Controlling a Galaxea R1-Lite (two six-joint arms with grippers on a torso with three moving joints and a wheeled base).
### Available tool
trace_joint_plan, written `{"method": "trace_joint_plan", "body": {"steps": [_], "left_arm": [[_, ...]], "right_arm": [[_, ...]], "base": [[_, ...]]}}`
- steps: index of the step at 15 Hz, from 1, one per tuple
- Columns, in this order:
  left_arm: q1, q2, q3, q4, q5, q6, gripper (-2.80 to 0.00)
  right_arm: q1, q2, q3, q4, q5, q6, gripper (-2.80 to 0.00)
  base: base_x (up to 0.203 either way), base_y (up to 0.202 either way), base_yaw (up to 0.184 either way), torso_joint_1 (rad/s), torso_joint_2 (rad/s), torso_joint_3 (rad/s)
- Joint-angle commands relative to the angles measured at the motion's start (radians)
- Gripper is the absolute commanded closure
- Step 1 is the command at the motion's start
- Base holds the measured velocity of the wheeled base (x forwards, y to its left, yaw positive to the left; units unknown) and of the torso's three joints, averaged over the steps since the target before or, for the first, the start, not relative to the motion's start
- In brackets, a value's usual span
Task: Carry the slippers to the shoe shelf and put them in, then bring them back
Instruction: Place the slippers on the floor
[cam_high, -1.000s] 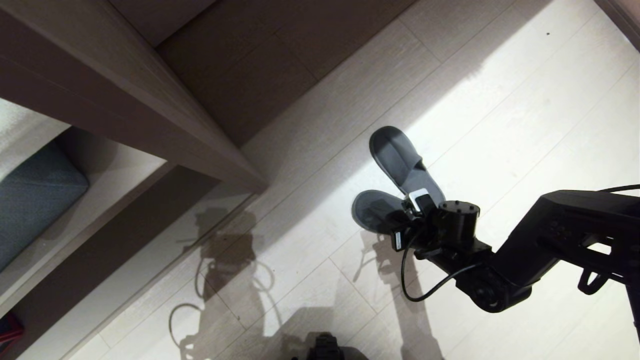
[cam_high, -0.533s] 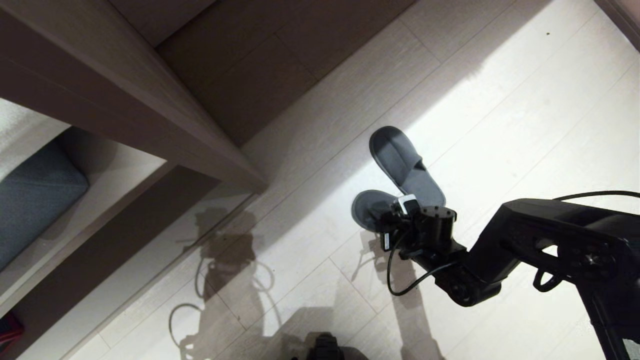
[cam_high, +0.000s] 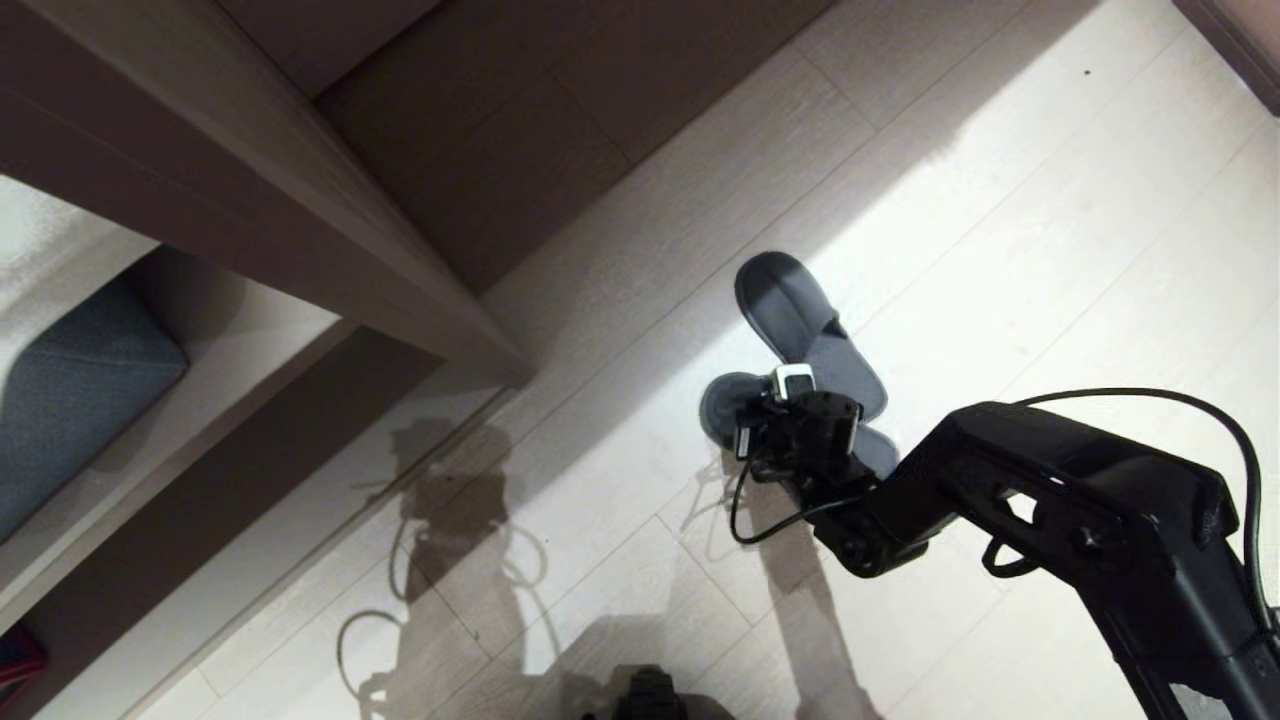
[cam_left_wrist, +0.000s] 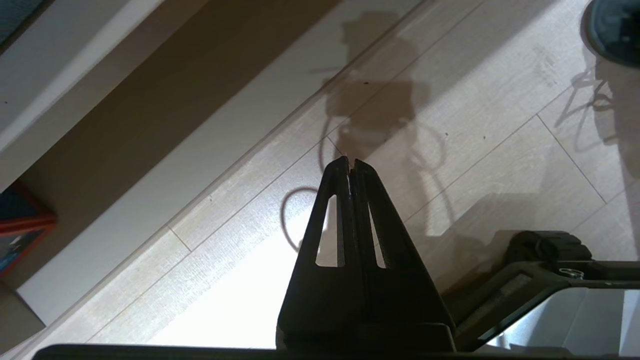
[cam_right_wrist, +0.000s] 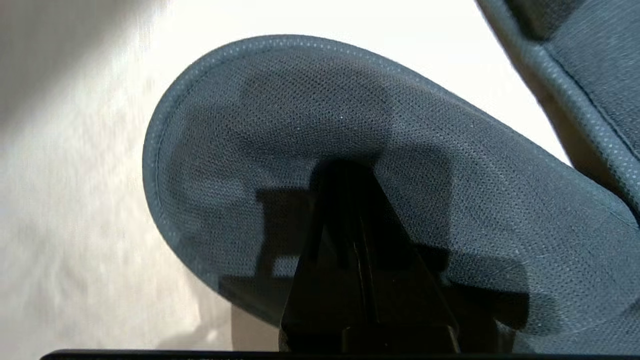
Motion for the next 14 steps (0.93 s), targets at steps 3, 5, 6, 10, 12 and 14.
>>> {"method": "trace_joint_plan", "body": {"steps": [3,5,6,10,12,14], "left_arm": [[0.000,0.001,0.000,-0.001,0.000,-0.001,0.00],[0.000,0.001,0.000,-0.001,0.000,-0.001,0.00],[0.000,0.001,0.000,-0.001,0.000,-0.001,0.00],[0.000,0.001,0.000,-0.001,0.000,-0.001,0.00],[0.000,0.001,0.000,-0.001,0.000,-0.001,0.00],[0.000,0.001,0.000,-0.001,0.000,-0.001,0.00]], "right_arm": [[-0.011,0.087,-0.142,-0.001,-0.027,0.004,0.00],[-0.020,0.119,-0.218,-0.002,-0.038,0.005,0.00],[-0.021,0.135,-0.266,-0.005,-0.055,0.004,0.00],[-0.023,0.201,-0.457,0.000,-0.196,0.003,0.00],[-0.028,0.209,-0.504,-0.002,-0.288,0.002,0.00],[-0.030,0.198,-0.520,-0.012,-0.317,0.005,0.00]], "base": [[0.000,0.000,0.000,0.000,0.00,0.000],[0.000,0.000,0.000,0.000,0.00,0.000],[0.000,0.000,0.000,0.000,0.00,0.000],[0.000,0.000,0.000,0.000,0.00,0.000],[0.000,0.000,0.000,0.000,0.00,0.000],[0.000,0.000,0.000,0.000,0.00,0.000]]}}
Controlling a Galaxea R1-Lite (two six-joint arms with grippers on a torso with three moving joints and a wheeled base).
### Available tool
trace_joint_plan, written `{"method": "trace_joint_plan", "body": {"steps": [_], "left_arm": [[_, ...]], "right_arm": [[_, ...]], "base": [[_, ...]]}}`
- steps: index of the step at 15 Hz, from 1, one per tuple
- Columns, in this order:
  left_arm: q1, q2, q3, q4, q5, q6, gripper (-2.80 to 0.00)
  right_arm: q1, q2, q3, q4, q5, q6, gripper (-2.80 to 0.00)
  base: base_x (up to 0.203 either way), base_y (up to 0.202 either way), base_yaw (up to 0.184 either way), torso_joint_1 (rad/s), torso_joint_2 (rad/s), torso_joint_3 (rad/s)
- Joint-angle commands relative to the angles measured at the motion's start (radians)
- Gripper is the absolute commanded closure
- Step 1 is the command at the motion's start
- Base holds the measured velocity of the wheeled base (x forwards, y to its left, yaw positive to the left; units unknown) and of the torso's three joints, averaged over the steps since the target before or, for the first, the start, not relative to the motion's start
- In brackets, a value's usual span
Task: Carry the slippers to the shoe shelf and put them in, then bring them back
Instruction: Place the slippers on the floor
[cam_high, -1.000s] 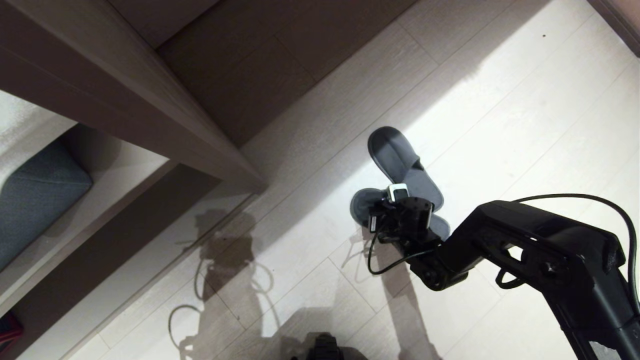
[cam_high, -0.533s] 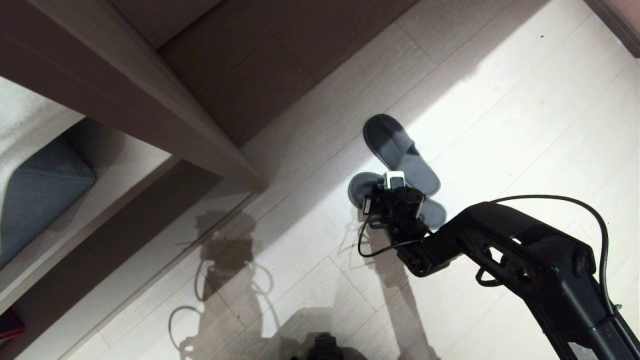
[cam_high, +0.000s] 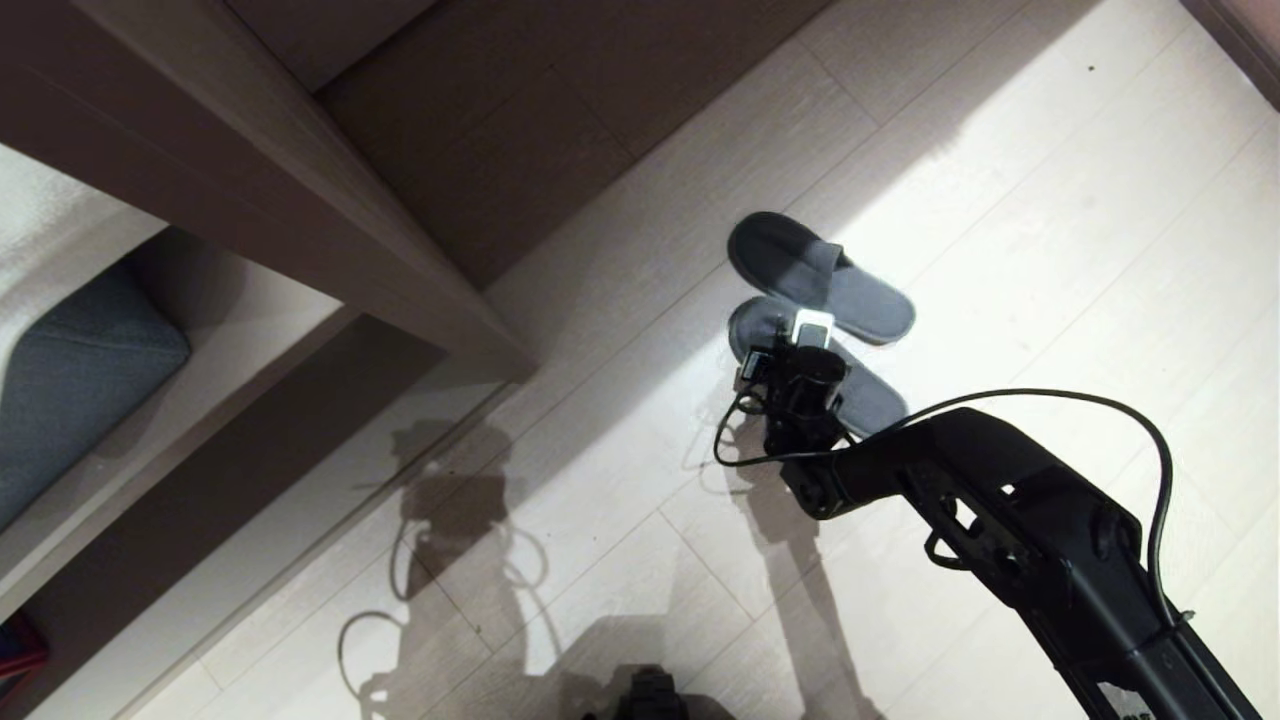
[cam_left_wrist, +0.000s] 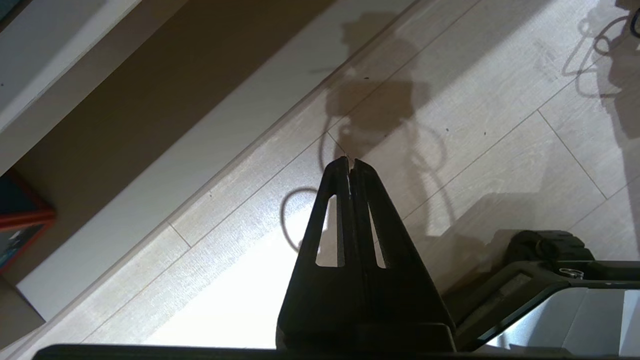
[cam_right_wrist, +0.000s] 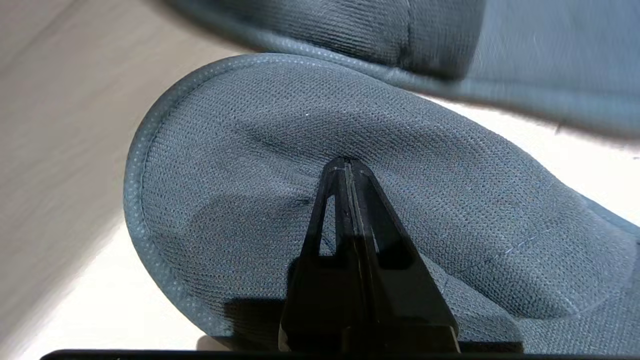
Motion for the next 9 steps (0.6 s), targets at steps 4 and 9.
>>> {"method": "trace_joint_plan", "body": {"steps": [4,9], "left_arm": [[0.000,0.001,0.000,-0.001,0.000,-0.002,0.00],[0.000,0.001,0.000,-0.001,0.000,-0.002,0.00]], "right_arm": [[0.016,-0.024,-0.032,-0.043,-0.029,0.006,0.00],[0.038,-0.178,0.146,-0.101,0.085,0.023,0.00]], "base": [[0.000,0.000,0.000,0.000,0.00,0.000],[0.000,0.000,0.000,0.000,0.00,0.000]]}}
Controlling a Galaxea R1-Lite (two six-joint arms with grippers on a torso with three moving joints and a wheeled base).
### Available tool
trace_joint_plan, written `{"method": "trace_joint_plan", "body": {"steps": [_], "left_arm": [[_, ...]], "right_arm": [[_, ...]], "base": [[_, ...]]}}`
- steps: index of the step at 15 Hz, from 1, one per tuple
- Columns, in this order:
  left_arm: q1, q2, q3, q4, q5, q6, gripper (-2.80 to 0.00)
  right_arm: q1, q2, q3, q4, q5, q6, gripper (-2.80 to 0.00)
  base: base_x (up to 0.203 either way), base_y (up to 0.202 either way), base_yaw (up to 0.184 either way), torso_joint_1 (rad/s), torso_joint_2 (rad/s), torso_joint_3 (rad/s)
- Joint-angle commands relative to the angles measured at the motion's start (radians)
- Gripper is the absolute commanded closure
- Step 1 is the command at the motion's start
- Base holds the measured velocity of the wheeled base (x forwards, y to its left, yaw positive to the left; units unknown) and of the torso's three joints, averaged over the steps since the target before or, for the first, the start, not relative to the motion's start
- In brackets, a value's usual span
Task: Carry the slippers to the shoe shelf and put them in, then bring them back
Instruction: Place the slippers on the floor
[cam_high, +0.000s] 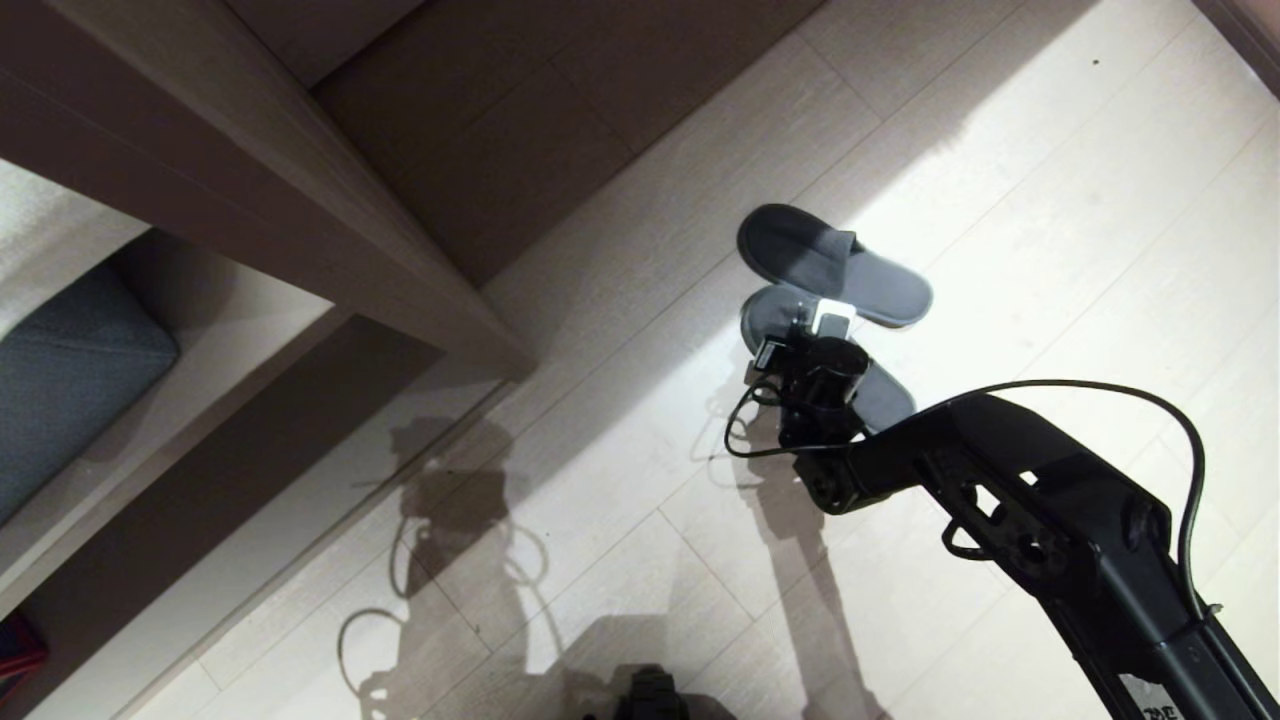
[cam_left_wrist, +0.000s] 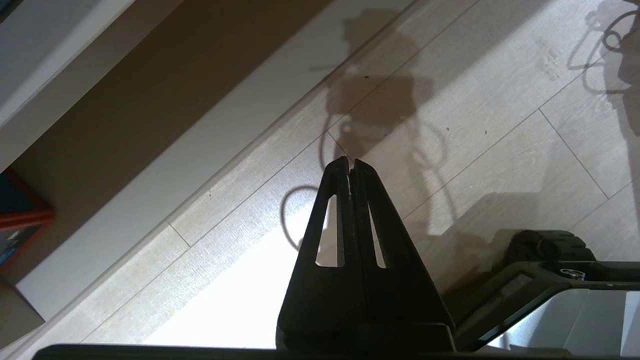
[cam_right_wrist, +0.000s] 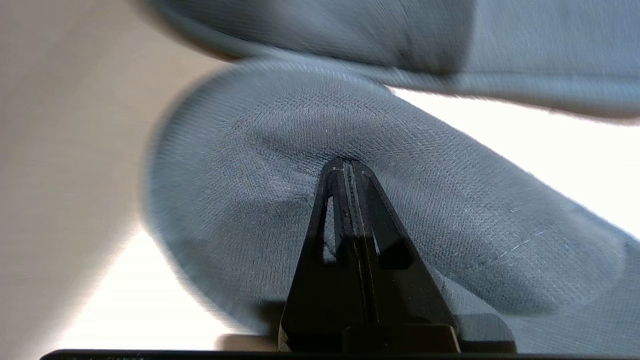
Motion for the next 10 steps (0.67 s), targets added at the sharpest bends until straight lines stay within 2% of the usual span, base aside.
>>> {"method": "trace_joint_plan", "body": {"steps": [1,7,10], "left_arm": [[0.000,0.001,0.000,-0.001,0.000,-0.001,0.00],[0.000,0.001,0.000,-0.001,0.000,-0.001,0.00],[-0.001,0.001,0.000,-0.001,0.000,-0.001,0.00]], "right_arm": [[0.011,-0.119,0.082,-0.040,0.042,0.002,0.00],[0.027,-0.332,0.375,-0.099,0.074,-0.005,0.00],[0.030,-0.389,0.581,-0.139,0.074,-0.001,0.00]], "base": [[0.000,0.000,0.000,0.000,0.00,0.000],[0.000,0.000,0.000,0.000,0.00,0.000],[0.000,0.000,0.000,0.000,0.00,0.000]]}}
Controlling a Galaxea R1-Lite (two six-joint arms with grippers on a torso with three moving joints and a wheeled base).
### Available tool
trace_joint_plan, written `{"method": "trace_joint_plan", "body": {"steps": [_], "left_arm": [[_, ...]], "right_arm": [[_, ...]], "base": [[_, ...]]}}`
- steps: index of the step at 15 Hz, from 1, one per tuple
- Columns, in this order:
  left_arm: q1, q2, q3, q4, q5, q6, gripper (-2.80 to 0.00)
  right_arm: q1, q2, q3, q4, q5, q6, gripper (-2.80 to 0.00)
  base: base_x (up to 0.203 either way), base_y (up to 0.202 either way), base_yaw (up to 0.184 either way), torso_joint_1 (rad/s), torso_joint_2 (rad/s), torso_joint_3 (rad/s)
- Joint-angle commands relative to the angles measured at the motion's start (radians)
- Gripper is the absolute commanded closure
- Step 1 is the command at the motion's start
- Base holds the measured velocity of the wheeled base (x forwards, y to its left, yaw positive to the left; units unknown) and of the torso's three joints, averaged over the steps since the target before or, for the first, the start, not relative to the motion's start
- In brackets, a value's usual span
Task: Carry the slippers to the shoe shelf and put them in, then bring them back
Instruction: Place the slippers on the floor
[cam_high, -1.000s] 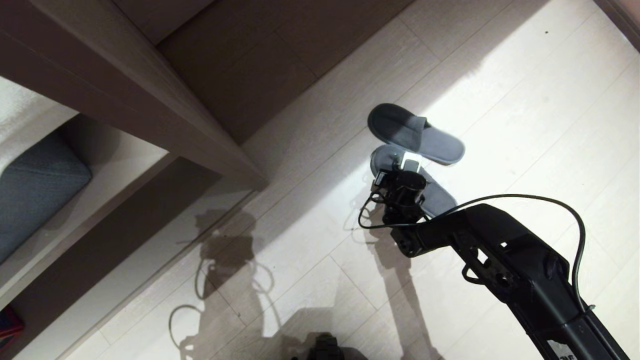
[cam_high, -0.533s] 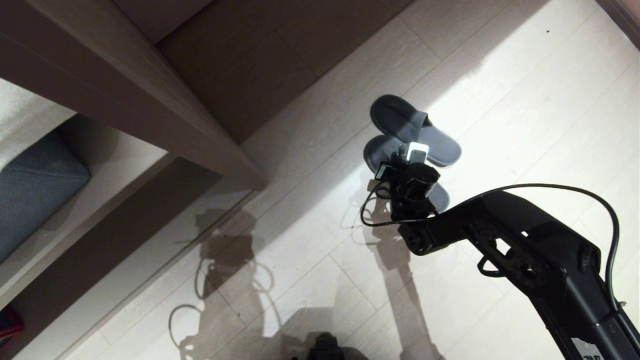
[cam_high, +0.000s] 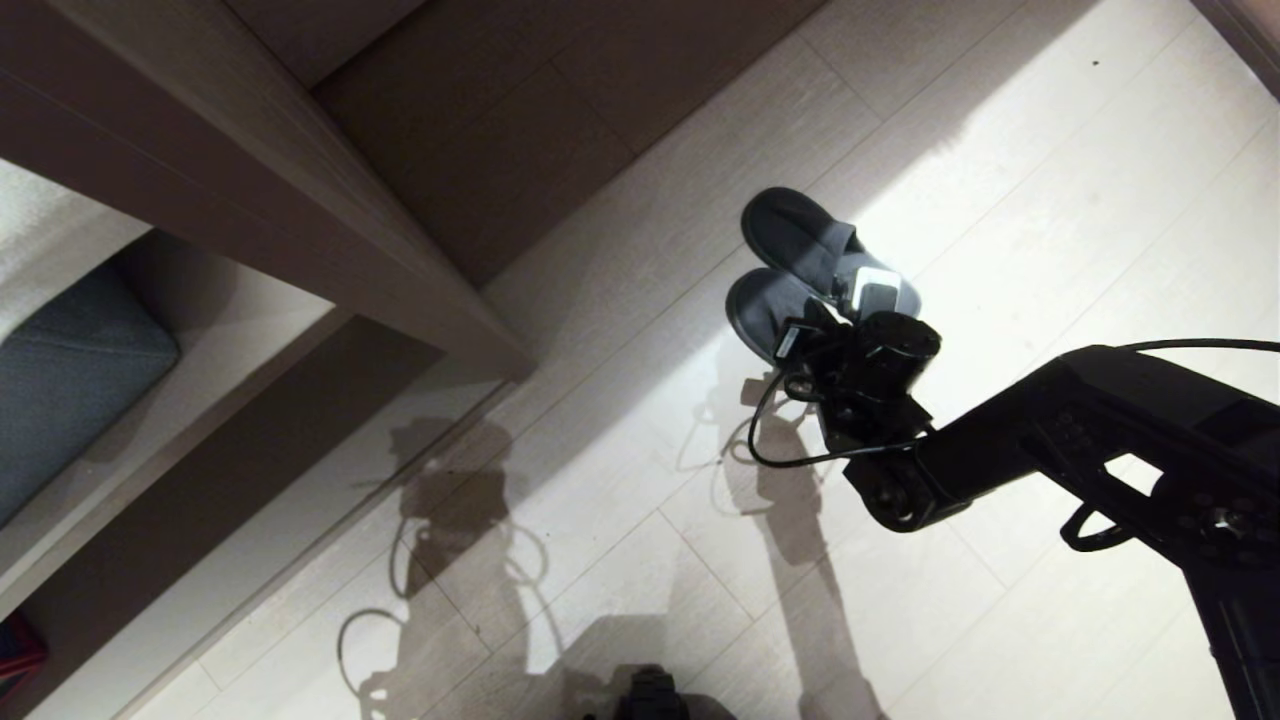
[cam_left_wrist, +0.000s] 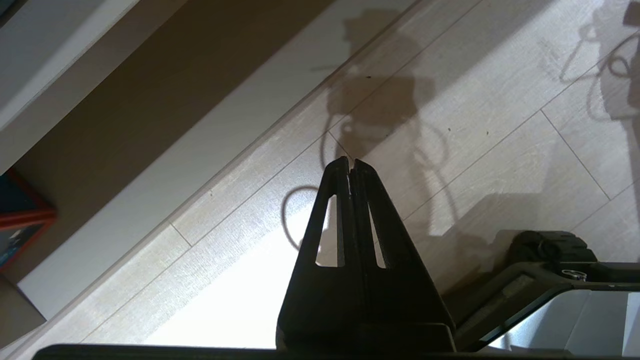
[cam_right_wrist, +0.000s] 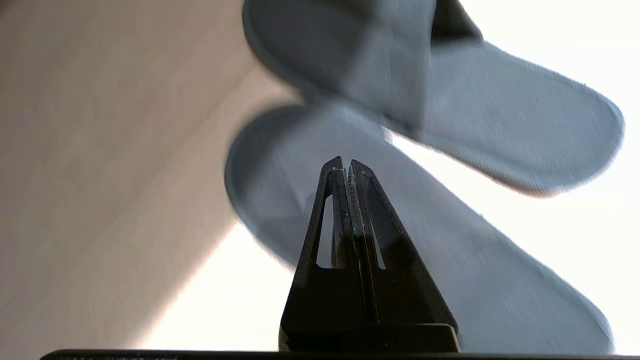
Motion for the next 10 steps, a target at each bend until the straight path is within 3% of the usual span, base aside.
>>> {"method": "trace_joint_plan", "body": {"steps": [1,5,10], "left_arm": [[0.000,0.001,0.000,0.000,0.000,-0.001,0.00],[0.000,0.001,0.000,0.000,0.000,-0.001,0.00],[0.000,0.001,0.000,0.000,0.000,-0.001,0.00]], "right_arm": [[0.002,-0.086,0.193,-0.034,-0.003,0.002,0.00],[0.018,-0.168,0.570,-0.132,0.010,0.041,0.00],[-0.005,-0.139,0.889,-0.181,-0.011,0.124,0.00]], "base": [[0.000,0.000,0.000,0.000,0.00,0.000],[0.000,0.000,0.000,0.000,0.00,0.000],[0.000,0.000,0.000,0.000,0.00,0.000]]}}
